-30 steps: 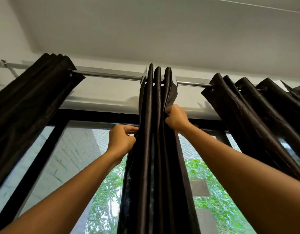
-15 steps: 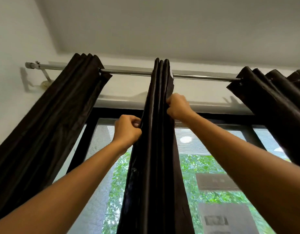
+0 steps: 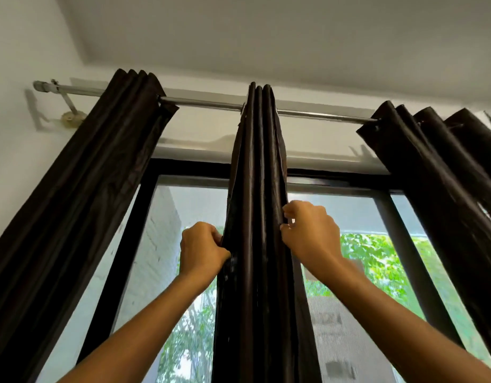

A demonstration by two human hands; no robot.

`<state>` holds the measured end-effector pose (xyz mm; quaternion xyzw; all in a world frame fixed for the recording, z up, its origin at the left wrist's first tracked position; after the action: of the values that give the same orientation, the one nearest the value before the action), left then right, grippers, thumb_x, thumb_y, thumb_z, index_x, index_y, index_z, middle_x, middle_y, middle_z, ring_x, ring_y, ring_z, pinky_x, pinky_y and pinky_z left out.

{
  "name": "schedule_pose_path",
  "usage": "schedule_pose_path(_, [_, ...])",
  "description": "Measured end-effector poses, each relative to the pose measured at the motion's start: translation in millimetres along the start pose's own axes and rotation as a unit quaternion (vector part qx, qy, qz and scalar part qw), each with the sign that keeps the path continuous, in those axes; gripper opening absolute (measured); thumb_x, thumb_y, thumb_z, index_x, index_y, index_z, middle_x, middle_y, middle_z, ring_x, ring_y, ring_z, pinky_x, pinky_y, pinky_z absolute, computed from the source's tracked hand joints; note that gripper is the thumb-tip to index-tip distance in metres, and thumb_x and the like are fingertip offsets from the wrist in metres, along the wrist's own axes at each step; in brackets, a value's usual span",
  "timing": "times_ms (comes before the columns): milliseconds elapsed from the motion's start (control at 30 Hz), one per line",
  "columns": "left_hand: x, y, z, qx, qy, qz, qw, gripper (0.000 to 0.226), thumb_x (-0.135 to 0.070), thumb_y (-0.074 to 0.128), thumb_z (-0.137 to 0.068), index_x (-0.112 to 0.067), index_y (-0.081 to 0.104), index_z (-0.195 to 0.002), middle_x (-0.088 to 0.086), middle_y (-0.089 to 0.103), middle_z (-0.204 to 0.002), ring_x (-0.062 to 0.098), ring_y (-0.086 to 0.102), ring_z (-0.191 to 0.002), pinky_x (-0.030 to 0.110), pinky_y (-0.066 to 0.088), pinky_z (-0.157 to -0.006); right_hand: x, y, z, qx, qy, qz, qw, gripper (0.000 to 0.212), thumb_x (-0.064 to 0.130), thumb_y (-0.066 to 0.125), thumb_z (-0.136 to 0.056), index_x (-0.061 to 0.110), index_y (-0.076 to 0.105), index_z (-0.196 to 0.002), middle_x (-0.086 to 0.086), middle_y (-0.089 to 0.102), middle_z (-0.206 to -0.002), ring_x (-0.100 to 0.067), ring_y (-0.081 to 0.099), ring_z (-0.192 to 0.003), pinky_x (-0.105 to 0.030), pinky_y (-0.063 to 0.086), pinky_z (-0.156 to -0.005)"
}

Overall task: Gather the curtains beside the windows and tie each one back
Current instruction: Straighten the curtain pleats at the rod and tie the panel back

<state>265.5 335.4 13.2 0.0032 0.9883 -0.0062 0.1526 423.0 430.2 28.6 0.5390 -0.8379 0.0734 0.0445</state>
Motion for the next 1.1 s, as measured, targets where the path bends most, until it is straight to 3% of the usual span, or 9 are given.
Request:
schedule_pose_path(67, [3.0,-5.7,20.9,-0.003,-0.032,-0.001,0.999,0.011,0.004,0.077,-0.062,-0.002,0.067,-0.063,0.004,0.059,-0.056,0.024,0.062,-0.063,0.027,0.047,-0.057,1.7,-6.9,32.6,-0.017,-0.023,-0.038,0.999,0.023,0.01,0.057,-0.084,0.017,0.066,-0.103,-0.003,0.071,-0.1,-0.029,0.065,-0.092,-0.034,0.052,-0.071])
schedule_pose_path(200, [13.2,-18.3,68.1,0.013,-0.094,-0.005,0.996,0.012,0.005,0.079,-0.06,0.0,0.07,-0.066,0.013,0.067,-0.064,0.022,0.061,-0.061,0.023,0.042,-0.058,5.0,-13.0,99.2,0.016,-0.055,-0.114,0.992,0.022,0.011,0.058,-0.088,0.017,0.069,-0.106,-0.002,0.073,-0.098,-0.025,0.068,-0.09,-0.038,0.055,-0.075])
schedule_pose_path(300, [20.9,-30.7,106.4,0.04,-0.134,-0.022,0.99,0.019,0.004,0.082,-0.06,-0.001,0.072,-0.076,0.012,0.067,-0.072,0.021,0.062,-0.068,0.023,0.046,-0.065,5.3,-10.4,148.7,0.08,-0.047,-0.146,0.985,0.022,0.012,0.059,-0.089,0.018,0.069,-0.107,0.001,0.073,-0.097,-0.021,0.068,-0.089,-0.04,0.055,-0.077])
schedule_pose_path(500, [42.4,-57.4,172.3,0.112,-0.199,-0.058,0.972,0.024,0.002,0.087,-0.058,-0.001,0.07,-0.074,0.015,0.068,-0.076,0.027,0.068,-0.074,0.033,0.056,-0.075,10.4,6.3,234.9,0.202,-0.029,-0.202,0.958,0.023,0.014,0.059,-0.089,0.016,0.068,-0.11,0.001,0.073,-0.1,-0.022,0.068,-0.094,-0.042,0.055,-0.079])
schedule_pose_path(733, [63.0,-74.6,196.0,0.135,-0.172,-0.127,0.968,0.019,-0.002,0.077,-0.069,-0.015,0.064,-0.067,-0.002,0.058,-0.061,0.014,0.058,-0.063,0.022,0.042,-0.062,33.6,31.2,278.7,0.251,-0.021,-0.245,0.936,0.022,0.014,0.061,-0.089,0.016,0.068,-0.109,0.001,0.073,-0.1,-0.021,0.068,-0.095,-0.042,0.056,-0.08])
schedule_pose_path(900, [87.8,-76.9,187.6,0.161,-0.15,-0.145,0.965,0.02,-0.001,0.077,-0.072,-0.012,0.061,-0.073,0.003,0.057,-0.075,0.018,0.056,-0.075,0.023,0.041,-0.067,52.5,67.0,294.0,0.278,0.045,-0.295,0.913,0.027,0.014,0.064,-0.086,0.014,0.063,-0.114,-0.004,0.071,-0.103,-0.021,0.066,-0.098,-0.043,0.055,-0.083])
schedule_pose_path(967, [99.4,-78.9,183.6,0.174,-0.136,-0.155,0.963,0.02,-0.005,0.078,-0.073,-0.012,0.06,-0.077,0.004,0.056,-0.081,0.017,0.054,-0.076,0.022,0.039,-0.067,57.7,83.2,294.6,0.28,0.078,-0.293,0.911,0.045,0.021,0.065,-0.088,0.011,0.05,-0.129,-0.01,0.058,-0.128,-0.025,0.054,-0.119,-0.038,0.045,-0.098])
schedule_pose_path(1033, [111.4,-81.3,179.0,0.188,-0.131,-0.144,0.963,0.018,-0.006,0.078,-0.074,-0.012,0.061,-0.079,0.007,0.059,-0.08,0.02,0.057,-0.076,0.022,0.042,-0.064,63.7,100.7,295.4,0.286,0.132,-0.289,0.904,0.075,0.031,0.062,-0.09,0.008,0.02,-0.148,-0.015,0.022,-0.154,-0.028,0.024,-0.141,-0.034,0.026,-0.111])
schedule_pose_path(1100, [122.2,-83.3,175.9,0.211,-0.141,-0.1,0.962,0.017,-0.008,0.079,-0.074,-0.012,0.063,-0.081,0.01,0.066,-0.078,0.021,0.062,-0.074,0.02,0.048,-0.061,69.3,118.9,294.8,0.28,0.212,-0.276,0.895,0.096,0.047,0.058,-0.089,0.009,-0.005,-0.151,-0.019,-0.004,-0.158,-0.032,0.001,-0.146,-0.044,0.013,-0.115])
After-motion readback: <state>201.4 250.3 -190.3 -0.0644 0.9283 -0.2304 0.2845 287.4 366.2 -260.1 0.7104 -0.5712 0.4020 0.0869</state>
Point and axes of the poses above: each hand's wrist, its own z-axis away from the middle knuckle, its own y-axis out of the palm, x = y × z, the point moved 3 cm from there along -z, towards the middle knuckle
